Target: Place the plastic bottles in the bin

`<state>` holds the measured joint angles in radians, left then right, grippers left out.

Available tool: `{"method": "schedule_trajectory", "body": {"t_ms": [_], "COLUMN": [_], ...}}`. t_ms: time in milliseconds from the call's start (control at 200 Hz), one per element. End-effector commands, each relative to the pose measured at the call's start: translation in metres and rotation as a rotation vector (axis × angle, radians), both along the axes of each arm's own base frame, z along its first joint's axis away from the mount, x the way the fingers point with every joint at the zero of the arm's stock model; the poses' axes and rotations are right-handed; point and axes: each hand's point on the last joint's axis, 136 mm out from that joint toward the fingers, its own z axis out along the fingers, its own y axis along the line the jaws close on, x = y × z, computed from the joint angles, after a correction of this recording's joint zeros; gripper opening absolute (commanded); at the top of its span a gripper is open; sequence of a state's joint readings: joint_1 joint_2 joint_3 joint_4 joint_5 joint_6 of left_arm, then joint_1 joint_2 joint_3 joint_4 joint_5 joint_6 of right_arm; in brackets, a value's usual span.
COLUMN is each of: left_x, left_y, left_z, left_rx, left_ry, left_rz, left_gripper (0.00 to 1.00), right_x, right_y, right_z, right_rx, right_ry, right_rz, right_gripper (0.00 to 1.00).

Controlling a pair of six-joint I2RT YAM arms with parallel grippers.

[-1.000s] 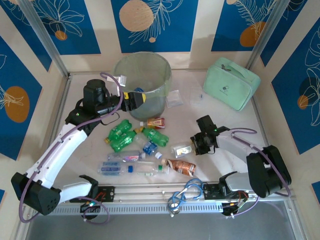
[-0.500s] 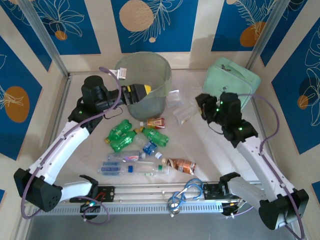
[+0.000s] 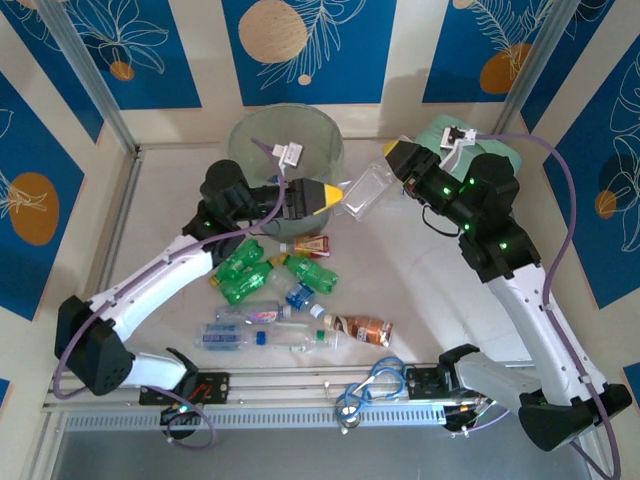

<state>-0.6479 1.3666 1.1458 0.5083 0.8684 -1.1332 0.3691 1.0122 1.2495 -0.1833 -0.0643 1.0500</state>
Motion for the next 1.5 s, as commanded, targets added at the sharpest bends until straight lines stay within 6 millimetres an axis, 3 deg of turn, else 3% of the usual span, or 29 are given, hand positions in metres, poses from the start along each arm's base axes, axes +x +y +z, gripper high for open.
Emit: {"method": "schedule_trajectory", "body": {"t_ms": [0, 380, 700, 890, 1040, 1171, 1241, 1311, 1361, 1496], "left_x": [-0.018, -0.026, -0.028, -0.025, -0.011, 0.001, 0.002, 0.005, 0.01, 0.028], "left_y": [-0.002, -0.016, -0.024, -0.024, -0.023, -0.017, -0.015, -0.01, -0.004, 0.021], "left_z": [0.023, 0.018, 0.01, 0.009, -0.004, -0.014, -0.019, -0.026, -0.034, -0.054], "left_rx": [-0.107, -0.135, -0.126, -0.127, -0.053, 0.031, 0.085, 0.166, 0.258, 0.509], "left_ry": [-0.046, -0.016, -0.005, -0.017, -0.021, -0.043, -0.072, -0.115, -0.163, -0.299], "left_rz": [-0.091, -0.194, -0.217, -0.208, -0.123, -0.032, -0.002, 0.047, 0.115, 0.301], "left_gripper": [1.0, 0.73, 0.73, 0.6, 0.45, 0.44, 0.44, 0.44, 0.46, 0.42], "right_x": [-0.008, -0.004, -0.002, -0.002, -0.003, -0.002, 0.0, 0.002, 0.004, 0.003], "right_y": [0.008, 0.011, 0.011, 0.01, 0.008, 0.006, 0.002, -0.006, -0.013, -0.017], "right_z": [0.023, 0.02, 0.017, 0.012, 0.007, 0.001, -0.004, -0.019, -0.031, -0.046], "right_rx": [-0.013, 0.01, 0.015, 0.013, 0.002, -0.01, -0.039, -0.109, -0.175, -0.275], "right_ry": [-0.093, -0.089, -0.084, -0.072, -0.053, -0.019, 0.021, 0.115, 0.18, 0.244], "right_rz": [0.042, 0.038, 0.03, 0.025, 0.014, 0.001, -0.021, -0.067, -0.101, -0.104], "right_gripper": [0.46, 0.46, 0.46, 0.46, 0.47, 0.56, 0.69, 0.89, 0.97, 0.99]}}
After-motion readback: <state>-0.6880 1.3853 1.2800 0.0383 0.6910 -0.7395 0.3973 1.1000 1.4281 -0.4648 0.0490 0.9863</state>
